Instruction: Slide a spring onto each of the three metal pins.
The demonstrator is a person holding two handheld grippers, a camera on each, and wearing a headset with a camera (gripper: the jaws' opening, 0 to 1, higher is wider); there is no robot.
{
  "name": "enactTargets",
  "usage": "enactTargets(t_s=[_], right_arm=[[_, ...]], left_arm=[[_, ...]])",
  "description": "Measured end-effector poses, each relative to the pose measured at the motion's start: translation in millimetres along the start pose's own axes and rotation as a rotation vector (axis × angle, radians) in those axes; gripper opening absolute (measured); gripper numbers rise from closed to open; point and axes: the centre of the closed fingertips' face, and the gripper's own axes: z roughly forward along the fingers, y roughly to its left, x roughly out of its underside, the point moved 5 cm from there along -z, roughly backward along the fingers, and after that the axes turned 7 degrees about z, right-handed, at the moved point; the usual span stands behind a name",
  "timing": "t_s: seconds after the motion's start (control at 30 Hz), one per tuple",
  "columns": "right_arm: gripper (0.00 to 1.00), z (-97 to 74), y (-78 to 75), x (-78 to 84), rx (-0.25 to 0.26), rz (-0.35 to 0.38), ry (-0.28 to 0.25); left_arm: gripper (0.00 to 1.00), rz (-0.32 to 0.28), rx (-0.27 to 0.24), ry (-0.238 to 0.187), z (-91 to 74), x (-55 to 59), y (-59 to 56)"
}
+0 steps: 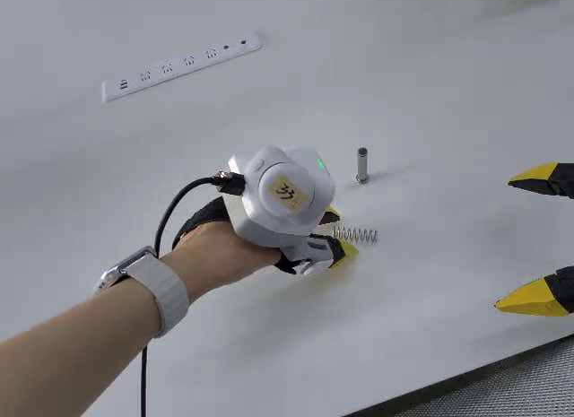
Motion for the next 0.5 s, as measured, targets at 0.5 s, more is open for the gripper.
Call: enactTargets(t_s=[0.5], right_arm=[[0.85, 3.0, 2.4, -2.5, -0.005, 0.001, -0.01]], left_arm=[[0.12, 0.002, 0.02, 0.051, 0.2, 9.5, -1.3]])
